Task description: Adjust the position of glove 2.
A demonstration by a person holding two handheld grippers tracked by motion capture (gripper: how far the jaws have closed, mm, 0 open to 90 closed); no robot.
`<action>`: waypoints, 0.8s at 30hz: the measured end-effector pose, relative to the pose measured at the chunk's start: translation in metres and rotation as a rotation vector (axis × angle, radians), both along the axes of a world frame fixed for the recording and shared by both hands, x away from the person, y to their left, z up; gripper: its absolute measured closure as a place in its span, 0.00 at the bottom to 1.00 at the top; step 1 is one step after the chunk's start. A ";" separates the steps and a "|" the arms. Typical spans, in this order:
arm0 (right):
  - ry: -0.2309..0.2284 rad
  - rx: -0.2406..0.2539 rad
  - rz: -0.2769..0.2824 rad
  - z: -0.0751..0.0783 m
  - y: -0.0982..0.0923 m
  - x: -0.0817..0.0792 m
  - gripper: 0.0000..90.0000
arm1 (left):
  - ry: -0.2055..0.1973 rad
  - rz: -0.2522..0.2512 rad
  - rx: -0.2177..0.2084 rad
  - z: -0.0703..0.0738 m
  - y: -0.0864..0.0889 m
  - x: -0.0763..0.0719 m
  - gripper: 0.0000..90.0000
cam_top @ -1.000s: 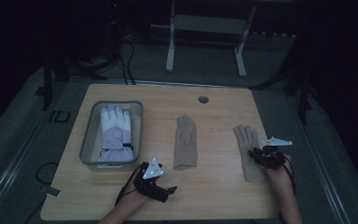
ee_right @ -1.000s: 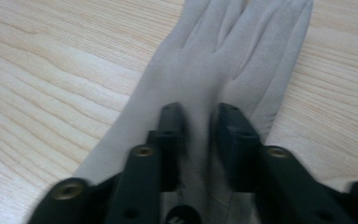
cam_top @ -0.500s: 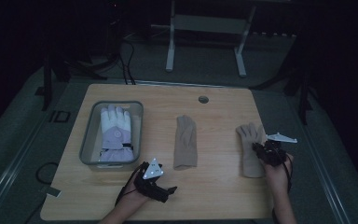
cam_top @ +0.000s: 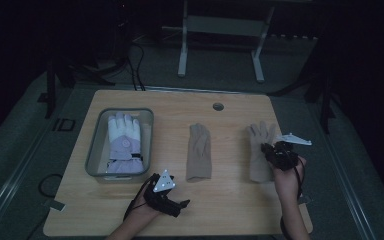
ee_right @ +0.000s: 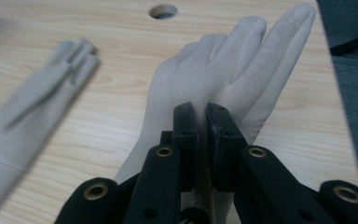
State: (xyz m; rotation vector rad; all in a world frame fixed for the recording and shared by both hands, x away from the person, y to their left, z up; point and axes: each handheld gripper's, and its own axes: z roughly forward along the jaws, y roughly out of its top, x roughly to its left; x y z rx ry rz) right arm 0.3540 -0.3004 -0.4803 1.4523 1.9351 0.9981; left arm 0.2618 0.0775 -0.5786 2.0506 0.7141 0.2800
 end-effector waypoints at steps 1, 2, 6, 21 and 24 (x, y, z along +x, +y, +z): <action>-0.004 0.001 0.004 0.002 0.005 0.000 0.92 | -0.001 -0.001 0.000 0.000 0.000 0.000 0.01; -0.005 0.005 0.008 0.003 0.008 0.001 0.92 | -0.001 -0.001 -0.001 0.000 0.000 0.000 0.01; -0.015 0.022 0.020 0.008 0.026 0.004 0.92 | 0.000 -0.002 -0.001 0.000 0.000 0.000 0.01; -0.023 0.063 0.115 0.013 0.107 0.014 0.92 | 0.001 -0.007 0.004 0.000 0.000 0.000 0.01; -0.013 0.068 0.125 0.011 0.123 0.016 0.92 | -0.004 -0.009 0.009 0.000 0.000 0.000 0.01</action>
